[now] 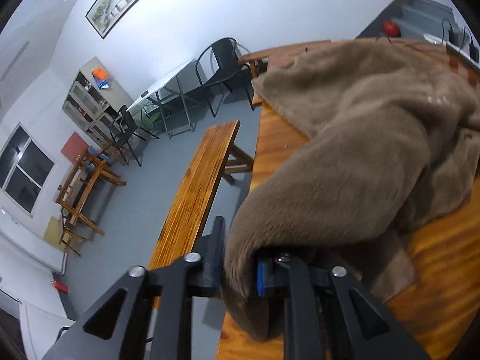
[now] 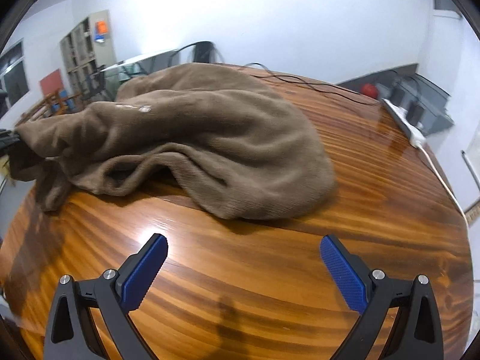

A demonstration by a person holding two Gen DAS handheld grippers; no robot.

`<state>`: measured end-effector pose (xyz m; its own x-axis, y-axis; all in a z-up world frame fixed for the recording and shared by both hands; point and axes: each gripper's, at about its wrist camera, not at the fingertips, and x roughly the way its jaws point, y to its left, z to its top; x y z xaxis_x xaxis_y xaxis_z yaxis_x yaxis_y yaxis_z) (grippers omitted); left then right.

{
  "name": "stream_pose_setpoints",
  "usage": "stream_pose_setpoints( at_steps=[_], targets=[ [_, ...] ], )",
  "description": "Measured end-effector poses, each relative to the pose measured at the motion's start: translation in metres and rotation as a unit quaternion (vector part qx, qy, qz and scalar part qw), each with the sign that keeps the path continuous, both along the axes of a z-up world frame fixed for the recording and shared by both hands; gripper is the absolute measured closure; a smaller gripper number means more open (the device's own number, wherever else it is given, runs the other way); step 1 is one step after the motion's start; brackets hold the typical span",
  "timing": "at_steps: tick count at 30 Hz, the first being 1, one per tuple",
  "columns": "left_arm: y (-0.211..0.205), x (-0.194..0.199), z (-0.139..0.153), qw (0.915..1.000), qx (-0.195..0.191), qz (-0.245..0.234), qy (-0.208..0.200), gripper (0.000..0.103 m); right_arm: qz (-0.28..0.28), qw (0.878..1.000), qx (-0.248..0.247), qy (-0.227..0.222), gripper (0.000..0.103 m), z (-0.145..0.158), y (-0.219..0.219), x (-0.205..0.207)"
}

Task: Fold clothes
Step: 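Grasp another blanket edge with the right gripper while the left gripper holds its edge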

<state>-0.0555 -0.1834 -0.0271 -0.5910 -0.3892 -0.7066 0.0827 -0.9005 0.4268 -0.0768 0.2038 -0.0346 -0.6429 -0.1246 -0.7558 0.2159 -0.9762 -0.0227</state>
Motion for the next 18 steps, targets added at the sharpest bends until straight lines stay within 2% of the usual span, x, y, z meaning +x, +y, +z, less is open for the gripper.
stream_pose_setpoints(
  at_steps=[2, 6, 8, 10, 12, 14, 15, 16, 18],
  targets=[
    [-0.008, 0.003, -0.003, 0.9999, 0.003, 0.007, -0.007, 0.066, 0.031, 0.999, -0.018, -0.003, 0.0, 0.002, -0.019, -0.005],
    [-0.021, 0.008, 0.006, 0.9995, 0.026, 0.017, -0.002, 0.051, 0.098, 0.994, -0.052, -0.011, 0.0, 0.004, -0.066, -0.017],
    [-0.022, 0.017, 0.011, 0.9999, 0.011, 0.01, 0.006, 0.035, 0.129, 0.99, -0.058, -0.014, 0.0, 0.004, -0.09, -0.022],
    [-0.022, 0.024, 0.016, 0.9999, -0.005, 0.004, 0.012, 0.026, 0.159, 0.985, -0.064, -0.019, 0.0, 0.002, -0.114, -0.026],
    [-0.022, 0.033, 0.019, 0.9997, -0.017, -0.003, 0.016, 0.024, 0.18, 0.981, -0.071, -0.026, 0.002, -0.003, -0.13, -0.032],
    [-0.023, 0.041, 0.022, 0.9995, -0.023, -0.006, 0.018, 0.024, 0.19, 0.978, -0.074, -0.036, 0.018, -0.009, -0.144, -0.039],
    [-0.024, 0.045, 0.023, 0.9995, -0.023, -0.007, 0.018, 0.024, 0.192, 0.977, -0.076, -0.047, 0.04, -0.015, -0.147, -0.044],
    [-0.024, 0.048, 0.024, 0.9995, -0.022, -0.01, 0.02, 0.024, 0.188, 0.977, -0.078, -0.061, 0.057, -0.022, -0.149, -0.05],
    [-0.024, 0.055, 0.026, 0.9994, -0.02, -0.018, 0.023, 0.024, 0.175, 0.978, -0.084, -0.082, 0.058, -0.033, -0.148, -0.058]
  ],
)
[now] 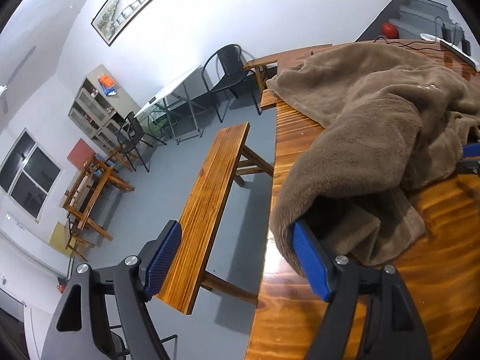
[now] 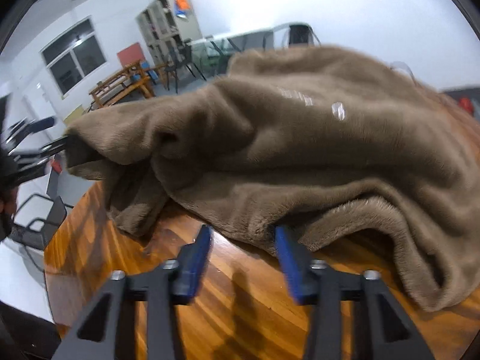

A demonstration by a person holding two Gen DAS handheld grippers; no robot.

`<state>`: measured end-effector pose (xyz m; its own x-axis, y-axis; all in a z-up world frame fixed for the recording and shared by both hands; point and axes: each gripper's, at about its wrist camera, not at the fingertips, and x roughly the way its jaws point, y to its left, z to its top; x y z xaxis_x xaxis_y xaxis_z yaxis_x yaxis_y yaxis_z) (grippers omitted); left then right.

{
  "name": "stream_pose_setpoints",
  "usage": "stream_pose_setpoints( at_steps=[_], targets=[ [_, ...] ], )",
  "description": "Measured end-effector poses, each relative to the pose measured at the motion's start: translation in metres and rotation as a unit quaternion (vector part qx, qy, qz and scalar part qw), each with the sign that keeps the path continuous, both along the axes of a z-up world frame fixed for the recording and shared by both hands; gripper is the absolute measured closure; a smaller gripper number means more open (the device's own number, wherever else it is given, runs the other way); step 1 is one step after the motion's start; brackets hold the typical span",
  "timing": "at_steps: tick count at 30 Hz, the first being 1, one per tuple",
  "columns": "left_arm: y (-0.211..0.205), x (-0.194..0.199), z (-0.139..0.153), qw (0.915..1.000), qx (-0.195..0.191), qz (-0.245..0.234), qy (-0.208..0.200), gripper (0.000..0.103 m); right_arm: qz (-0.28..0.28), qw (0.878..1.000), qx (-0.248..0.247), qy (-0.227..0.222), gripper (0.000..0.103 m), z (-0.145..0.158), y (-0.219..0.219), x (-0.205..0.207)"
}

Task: Fold clothes
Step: 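Grasp another blanket edge with the right gripper while the left gripper holds its edge, then lift the blanket high with both grippers to shake it out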

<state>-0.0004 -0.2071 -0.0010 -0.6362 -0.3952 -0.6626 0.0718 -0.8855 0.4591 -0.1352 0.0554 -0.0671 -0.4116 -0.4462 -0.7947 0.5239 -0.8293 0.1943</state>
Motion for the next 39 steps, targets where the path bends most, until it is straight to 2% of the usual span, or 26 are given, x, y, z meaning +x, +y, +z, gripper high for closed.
stream_pose_setpoints(
  at_steps=[7, 11, 13, 15, 18, 22, 25, 29, 30, 31, 32, 33, 34, 36, 39],
  targets=[
    [0.022, 0.017, -0.001, 0.9979, -0.006, -0.064, -0.001, 0.024, 0.0, 1.0, 0.024, -0.005, 0.058, -0.008, -0.007, -0.007],
    [0.04, 0.022, -0.01, 0.9947, -0.027, -0.099, -0.009, 0.024, 0.006, 1.0, 0.002, -0.021, 0.058, -0.016, -0.011, -0.018],
    [0.053, 0.024, -0.015, 0.9919, -0.033, -0.122, -0.008, 0.024, 0.02, 0.998, -0.04, -0.048, 0.082, -0.018, -0.009, -0.023],
    [0.064, 0.025, -0.017, 0.9893, -0.037, -0.141, -0.004, 0.024, 0.027, 0.993, -0.091, -0.067, 0.085, -0.014, -0.003, -0.025],
    [0.093, 0.028, -0.023, 0.9785, -0.067, -0.194, 0.022, 0.024, 0.041, 0.986, -0.15, -0.066, 0.086, 0.01, 0.003, -0.023],
    [0.138, 0.028, -0.035, 0.9518, -0.123, -0.273, 0.066, 0.024, 0.042, 0.977, -0.208, -0.04, 0.086, 0.053, 0.015, -0.023],
    [0.161, 0.017, -0.038, 0.9415, -0.12, -0.305, 0.078, 0.024, 0.042, 0.974, -0.223, -0.019, 0.086, 0.083, 0.025, -0.017],
    [0.18, -0.006, -0.032, 0.9363, -0.086, -0.331, 0.08, 0.024, 0.042, 0.972, -0.23, -0.008, 0.086, 0.103, 0.028, -0.01],
    [0.182, -0.013, -0.03, 0.9355, -0.075, -0.337, 0.077, 0.027, 0.042, 0.972, -0.231, -0.006, 0.086, 0.106, 0.029, -0.009],
    [0.183, -0.021, -0.031, 0.9364, -0.063, -0.338, 0.067, 0.05, 0.042, 0.972, -0.231, -0.004, 0.086, 0.11, 0.029, -0.007],
    [0.183, -0.03, -0.031, 0.9377, -0.049, -0.34, 0.049, 0.082, 0.041, 0.972, -0.233, -0.002, 0.086, 0.113, 0.03, -0.005],
    [0.182, -0.041, -0.031, 0.9411, -0.033, -0.335, 0.033, 0.092, 0.039, 0.971, -0.236, -0.001, 0.086, 0.115, 0.032, -0.003],
    [0.18, -0.051, -0.031, 0.9441, -0.017, -0.329, 0.018, 0.092, 0.038, 0.971, -0.236, -0.001, 0.086, 0.115, 0.033, -0.001],
    [0.176, -0.062, -0.024, 0.9481, -0.005, -0.317, 0.02, 0.093, 0.037, 0.971, -0.236, 0.001, 0.086, 0.116, 0.036, 0.003],
    [0.163, -0.073, 0.006, 0.9575, 0.024, -0.283, 0.053, 0.094, 0.031, 0.972, -0.231, 0.007, 0.085, 0.12, 0.042, 0.01]
  ],
)
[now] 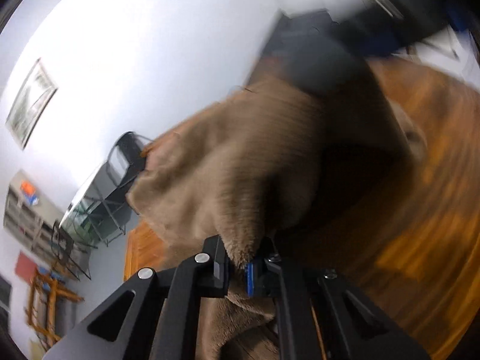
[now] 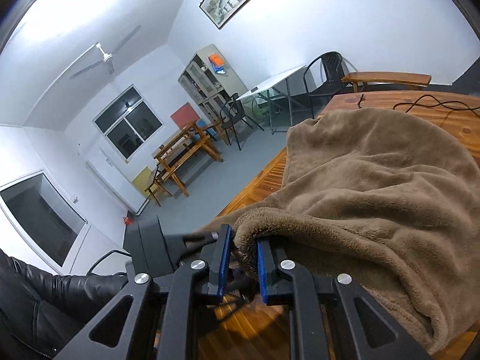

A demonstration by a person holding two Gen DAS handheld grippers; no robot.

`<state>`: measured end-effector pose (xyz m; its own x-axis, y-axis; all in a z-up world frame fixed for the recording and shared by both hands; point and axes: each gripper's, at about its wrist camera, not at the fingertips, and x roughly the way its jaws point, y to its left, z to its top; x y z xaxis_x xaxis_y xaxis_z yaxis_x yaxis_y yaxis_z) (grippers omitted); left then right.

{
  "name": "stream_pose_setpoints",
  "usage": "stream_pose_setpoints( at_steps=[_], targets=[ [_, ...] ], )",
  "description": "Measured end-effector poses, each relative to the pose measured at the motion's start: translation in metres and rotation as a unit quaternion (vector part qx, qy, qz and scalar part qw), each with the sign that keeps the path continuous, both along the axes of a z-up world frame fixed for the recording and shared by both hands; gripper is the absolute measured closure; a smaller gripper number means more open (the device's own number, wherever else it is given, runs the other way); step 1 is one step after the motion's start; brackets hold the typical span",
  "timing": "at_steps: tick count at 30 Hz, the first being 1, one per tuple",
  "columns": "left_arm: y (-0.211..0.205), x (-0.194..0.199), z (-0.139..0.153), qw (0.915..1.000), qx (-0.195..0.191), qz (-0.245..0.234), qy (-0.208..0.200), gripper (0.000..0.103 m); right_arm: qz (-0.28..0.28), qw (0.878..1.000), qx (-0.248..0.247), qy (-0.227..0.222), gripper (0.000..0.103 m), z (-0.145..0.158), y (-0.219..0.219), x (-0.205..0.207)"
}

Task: Fold clothes
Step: 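Lift the blanket high with both grippers to shake it out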

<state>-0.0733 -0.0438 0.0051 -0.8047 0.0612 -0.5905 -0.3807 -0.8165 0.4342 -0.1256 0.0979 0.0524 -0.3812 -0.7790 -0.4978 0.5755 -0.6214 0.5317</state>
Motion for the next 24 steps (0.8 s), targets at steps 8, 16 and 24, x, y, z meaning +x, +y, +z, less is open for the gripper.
stream_pose_setpoints(
  at_steps=[8, 16, 24],
  targets=[
    [-0.037, -0.026, 0.105, 0.9898, 0.068, 0.078, 0.098, 0.095, -0.128, 0.976, 0.142, 0.104, 0.022, 0.003, 0.039, 0.064],
    [-0.02, 0.031, 0.191, 0.9771, 0.081, 0.055, 0.189, 0.095, -0.214, 0.895, 0.362, 0.149, 0.022, -0.068, 0.042, 0.113],
    [0.001, 0.08, 0.257, 0.9726, 0.088, 0.037, 0.212, 0.095, -0.181, 0.906, 0.328, 0.197, 0.022, -0.071, -0.006, 0.122]
  ],
)
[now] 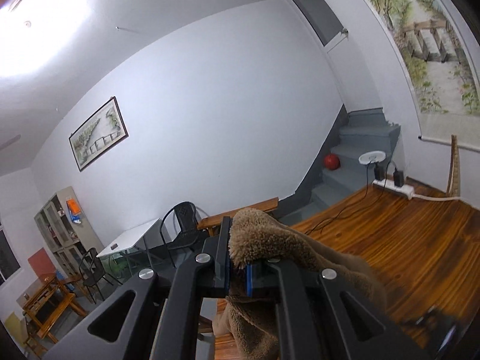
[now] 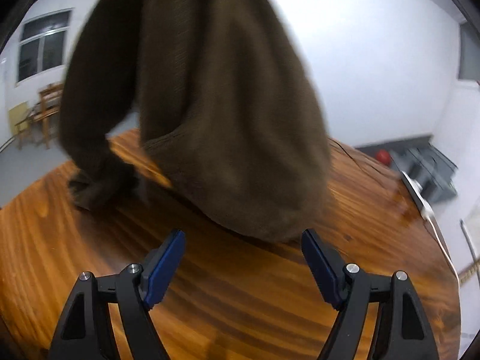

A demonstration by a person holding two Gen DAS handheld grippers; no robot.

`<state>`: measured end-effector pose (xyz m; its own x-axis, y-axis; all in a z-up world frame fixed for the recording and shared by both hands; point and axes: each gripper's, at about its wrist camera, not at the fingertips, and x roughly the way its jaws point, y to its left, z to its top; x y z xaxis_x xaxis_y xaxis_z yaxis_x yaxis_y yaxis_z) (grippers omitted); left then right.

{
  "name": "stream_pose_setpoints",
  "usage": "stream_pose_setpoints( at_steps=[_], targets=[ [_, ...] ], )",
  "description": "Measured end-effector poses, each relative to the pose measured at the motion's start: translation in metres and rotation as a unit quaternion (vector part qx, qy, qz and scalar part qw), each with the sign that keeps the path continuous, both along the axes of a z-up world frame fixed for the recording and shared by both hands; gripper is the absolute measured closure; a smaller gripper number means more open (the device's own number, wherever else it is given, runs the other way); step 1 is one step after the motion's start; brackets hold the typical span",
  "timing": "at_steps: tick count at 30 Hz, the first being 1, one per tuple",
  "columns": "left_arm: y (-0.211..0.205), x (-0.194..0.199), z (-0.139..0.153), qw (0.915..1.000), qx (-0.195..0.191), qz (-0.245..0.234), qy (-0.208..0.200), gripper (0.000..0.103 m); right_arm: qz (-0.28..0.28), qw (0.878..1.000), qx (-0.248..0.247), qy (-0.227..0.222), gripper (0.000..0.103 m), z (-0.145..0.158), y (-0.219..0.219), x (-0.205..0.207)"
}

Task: Fold clothes
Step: 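Lift the blanket high with both grippers to shake it out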

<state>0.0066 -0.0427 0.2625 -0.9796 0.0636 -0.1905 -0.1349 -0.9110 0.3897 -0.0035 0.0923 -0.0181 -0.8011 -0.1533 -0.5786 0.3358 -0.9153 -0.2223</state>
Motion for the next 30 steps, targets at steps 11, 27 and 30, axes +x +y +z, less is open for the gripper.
stream_pose_setpoints(
  at_steps=[11, 27, 30],
  targets=[
    [0.004, 0.061, 0.072, 0.999, 0.043, -0.002, 0.01, 0.095, -0.011, 0.996, 0.002, 0.089, 0.021, -0.006, -0.064, 0.024],
    [-0.048, 0.118, 0.123, 0.9907, 0.106, 0.08, 0.03, 0.095, -0.022, 0.98, -0.094, 0.177, 0.089, 0.091, 0.058, 0.091],
    [-0.07, 0.135, 0.12, 0.9869, 0.125, 0.094, 0.039, 0.095, -0.057, 0.968, -0.137, 0.202, 0.089, 0.133, 0.117, 0.099]
  ],
)
